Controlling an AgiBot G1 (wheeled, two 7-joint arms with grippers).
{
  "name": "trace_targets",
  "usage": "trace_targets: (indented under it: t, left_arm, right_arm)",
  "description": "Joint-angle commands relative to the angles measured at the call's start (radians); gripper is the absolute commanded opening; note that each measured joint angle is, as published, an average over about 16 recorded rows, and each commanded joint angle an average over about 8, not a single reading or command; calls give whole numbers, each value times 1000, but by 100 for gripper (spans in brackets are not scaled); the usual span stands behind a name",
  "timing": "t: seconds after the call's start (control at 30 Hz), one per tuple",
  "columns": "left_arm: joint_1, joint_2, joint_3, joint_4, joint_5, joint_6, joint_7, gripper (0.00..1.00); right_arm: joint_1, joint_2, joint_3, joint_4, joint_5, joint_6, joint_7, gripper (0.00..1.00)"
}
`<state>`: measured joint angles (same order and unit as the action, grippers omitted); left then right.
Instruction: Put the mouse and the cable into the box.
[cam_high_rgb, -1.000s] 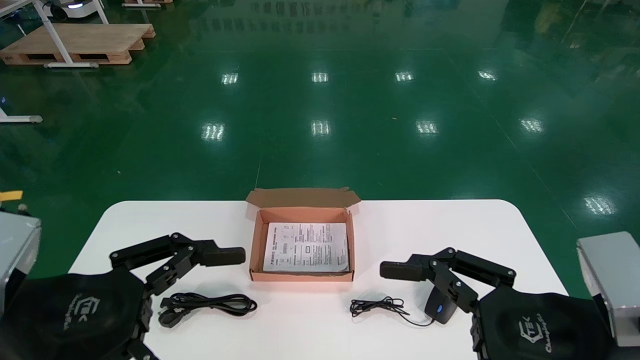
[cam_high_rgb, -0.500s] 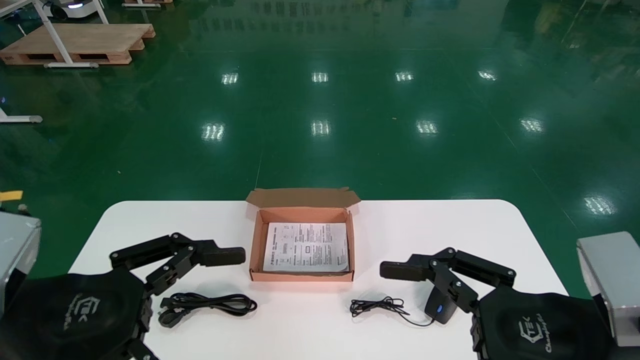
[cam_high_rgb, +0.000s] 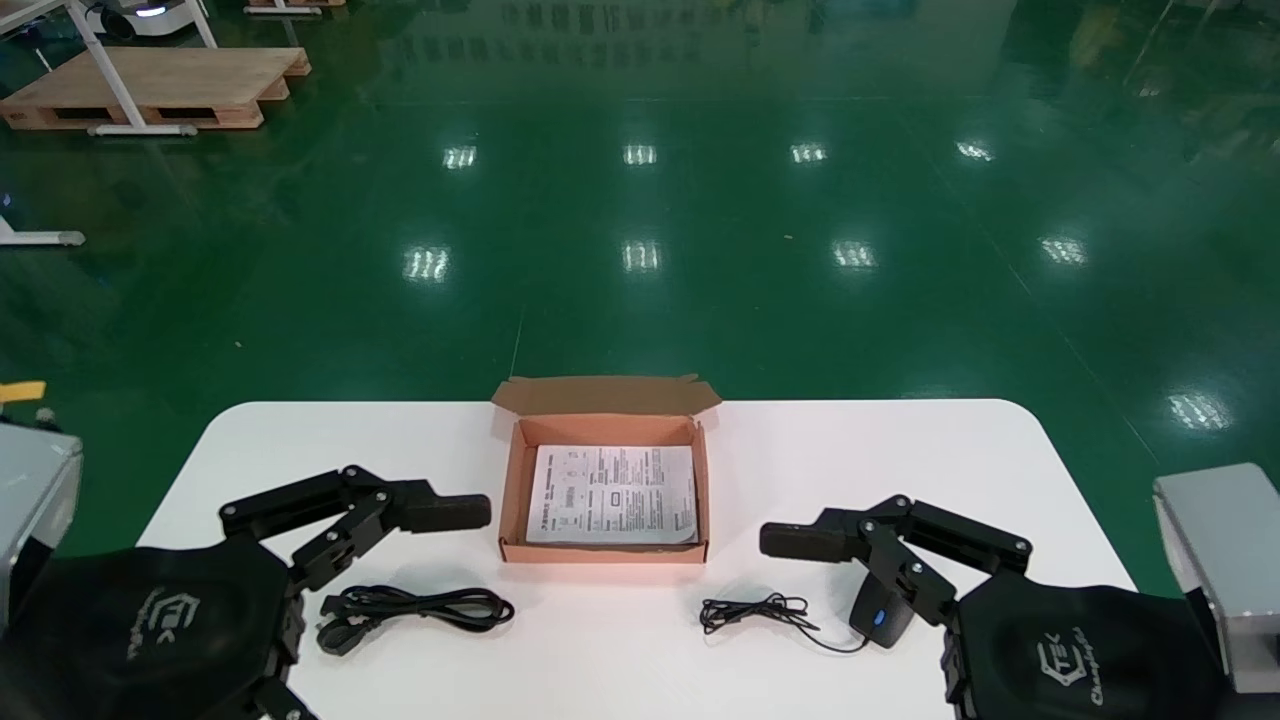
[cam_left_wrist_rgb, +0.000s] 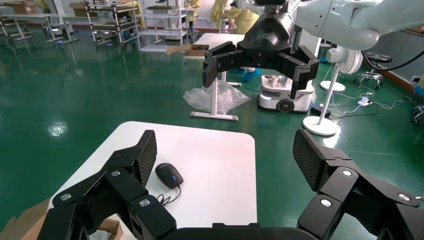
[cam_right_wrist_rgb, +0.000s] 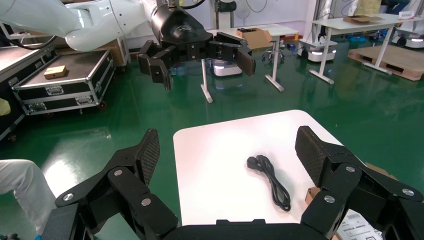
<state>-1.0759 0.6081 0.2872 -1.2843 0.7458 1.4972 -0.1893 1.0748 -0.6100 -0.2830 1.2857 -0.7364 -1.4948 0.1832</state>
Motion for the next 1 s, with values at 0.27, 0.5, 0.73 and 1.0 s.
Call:
trace_targets:
  t: [0.27, 0.5, 0.73, 1.0]
  left_arm:
    - [-81, -10, 107, -22, 218, 46, -42, 100]
    - [-369, 123, 318, 62, 644, 79, 3, 100]
    - [-506, 237, 435, 183, 805, 85, 70, 100]
    - [-504, 235, 437, 182, 818, 82, 72, 100]
  right_arm:
    - [5, -14, -39, 31, -124, 22, -50, 100]
    - [108, -113, -146, -7, -418, 100, -84, 100]
    - [194, -194, -208, -77, -569, 157, -59, 100]
    - [193, -192, -207, -79, -567, 157, -59, 100]
